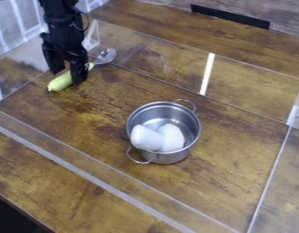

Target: Move the green spoon to the right

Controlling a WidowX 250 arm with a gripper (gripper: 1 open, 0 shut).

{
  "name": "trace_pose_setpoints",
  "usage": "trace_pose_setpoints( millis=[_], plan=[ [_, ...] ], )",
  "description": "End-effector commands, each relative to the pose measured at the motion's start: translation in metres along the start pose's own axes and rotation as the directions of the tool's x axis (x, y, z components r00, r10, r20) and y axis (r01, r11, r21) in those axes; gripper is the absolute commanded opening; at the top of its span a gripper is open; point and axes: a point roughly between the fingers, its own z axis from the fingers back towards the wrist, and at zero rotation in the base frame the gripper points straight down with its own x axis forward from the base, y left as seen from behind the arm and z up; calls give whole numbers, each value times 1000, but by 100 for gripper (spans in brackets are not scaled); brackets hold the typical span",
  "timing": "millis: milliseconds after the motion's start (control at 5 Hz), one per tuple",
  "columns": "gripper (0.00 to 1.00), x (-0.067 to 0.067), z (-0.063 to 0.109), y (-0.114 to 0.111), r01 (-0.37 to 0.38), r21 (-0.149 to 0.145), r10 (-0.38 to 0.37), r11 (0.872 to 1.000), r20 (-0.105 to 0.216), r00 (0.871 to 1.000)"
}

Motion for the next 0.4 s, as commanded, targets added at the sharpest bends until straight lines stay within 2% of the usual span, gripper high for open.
trace_pose_setpoints(
  millis=[0, 200],
  plan=[
    [100, 12, 28, 9, -20, 28, 18, 999, 74, 997],
    [100, 8, 32, 14, -52, 22, 50, 998, 72, 996]
  ],
)
